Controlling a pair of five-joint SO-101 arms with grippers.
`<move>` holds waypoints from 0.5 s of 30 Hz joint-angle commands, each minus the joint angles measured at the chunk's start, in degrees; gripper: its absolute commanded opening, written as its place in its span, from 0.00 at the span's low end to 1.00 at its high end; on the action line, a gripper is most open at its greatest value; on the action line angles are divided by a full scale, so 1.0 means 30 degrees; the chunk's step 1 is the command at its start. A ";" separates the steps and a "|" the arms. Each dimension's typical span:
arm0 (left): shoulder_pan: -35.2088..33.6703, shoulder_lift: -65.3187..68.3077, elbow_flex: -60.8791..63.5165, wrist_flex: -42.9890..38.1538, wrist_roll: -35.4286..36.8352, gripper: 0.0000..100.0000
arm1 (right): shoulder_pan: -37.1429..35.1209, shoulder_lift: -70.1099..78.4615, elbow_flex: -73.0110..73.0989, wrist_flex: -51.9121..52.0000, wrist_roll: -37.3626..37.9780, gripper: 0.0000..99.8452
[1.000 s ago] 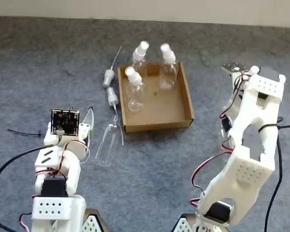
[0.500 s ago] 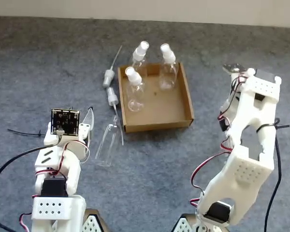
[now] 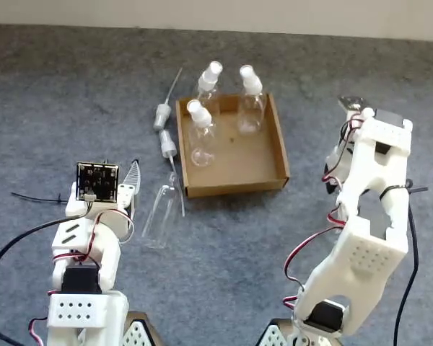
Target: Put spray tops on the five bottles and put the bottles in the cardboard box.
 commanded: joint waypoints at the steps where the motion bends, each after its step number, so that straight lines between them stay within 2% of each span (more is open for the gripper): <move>1: -0.0044 -0.0220 -0.0073 -0.0410 -0.0059 0.17 | 0.0337 -0.0308 -0.0190 -0.0249 -0.0234 0.13; 5: -0.0044 -0.0249 -0.0073 -0.0410 -0.0059 0.17 | 0.0542 -0.0249 -0.0190 -0.0249 -0.0205 0.01; 8: -0.0044 -0.0249 -0.0073 -0.0410 -0.0059 0.17 | 0.0864 -0.0249 -0.0249 -0.0249 -0.0117 0.00; 11: -0.0044 -0.0249 -0.0073 -0.0410 -0.0059 0.17 | 0.0982 -0.0366 -0.0923 -0.0190 0.1055 0.00; 15: -0.0044 -0.0220 -0.0073 -0.0410 -0.0059 0.17 | 0.1011 -0.0337 -0.4117 -0.0015 0.3282 0.00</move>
